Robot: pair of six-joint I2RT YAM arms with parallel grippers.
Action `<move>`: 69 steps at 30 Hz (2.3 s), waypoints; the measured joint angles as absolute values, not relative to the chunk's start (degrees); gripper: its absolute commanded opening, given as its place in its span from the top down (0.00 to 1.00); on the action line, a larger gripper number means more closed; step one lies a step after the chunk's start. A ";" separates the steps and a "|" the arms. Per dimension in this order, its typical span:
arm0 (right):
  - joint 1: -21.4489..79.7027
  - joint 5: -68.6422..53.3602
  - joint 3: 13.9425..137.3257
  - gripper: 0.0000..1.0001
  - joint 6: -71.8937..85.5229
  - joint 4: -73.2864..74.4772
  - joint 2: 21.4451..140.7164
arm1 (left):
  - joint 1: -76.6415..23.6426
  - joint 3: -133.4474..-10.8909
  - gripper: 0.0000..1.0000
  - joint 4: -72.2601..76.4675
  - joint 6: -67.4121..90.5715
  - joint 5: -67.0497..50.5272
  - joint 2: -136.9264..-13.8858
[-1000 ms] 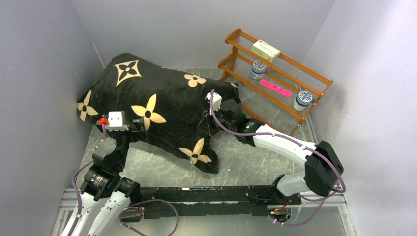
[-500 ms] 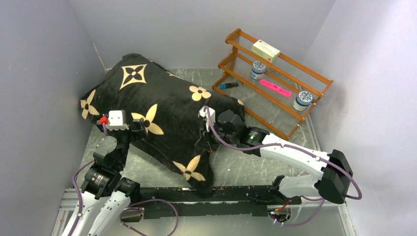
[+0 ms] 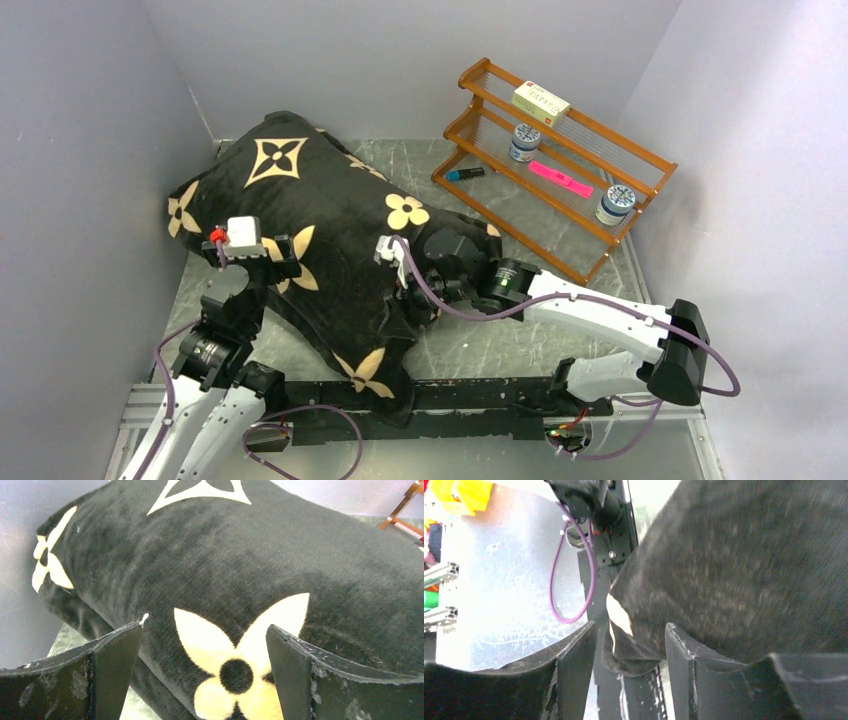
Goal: Remove the pillowcase from the pillow
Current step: Adjust the pillow at the center of the board, then turn over the pillow at the center of the board.
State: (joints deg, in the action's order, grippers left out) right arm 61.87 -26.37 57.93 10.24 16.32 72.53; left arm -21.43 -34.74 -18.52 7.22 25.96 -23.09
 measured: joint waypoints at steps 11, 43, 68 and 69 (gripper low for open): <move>46.06 -27.64 76.40 0.05 5.19 23.42 80.58 | -20.75 -36.53 0.00 -20.56 10.00 26.48 -30.33; 31.88 -30.28 65.08 1.00 9.67 24.91 76.51 | -18.70 -37.54 0.00 -21.85 11.60 23.81 -34.72; 22.83 -26.30 71.59 0.00 20.01 20.43 82.39 | -18.31 -63.42 0.00 -26.41 23.24 9.08 -59.64; 22.52 -26.52 71.85 0.00 20.73 19.44 83.85 | -18.31 -63.16 0.00 -26.55 23.27 8.19 -60.73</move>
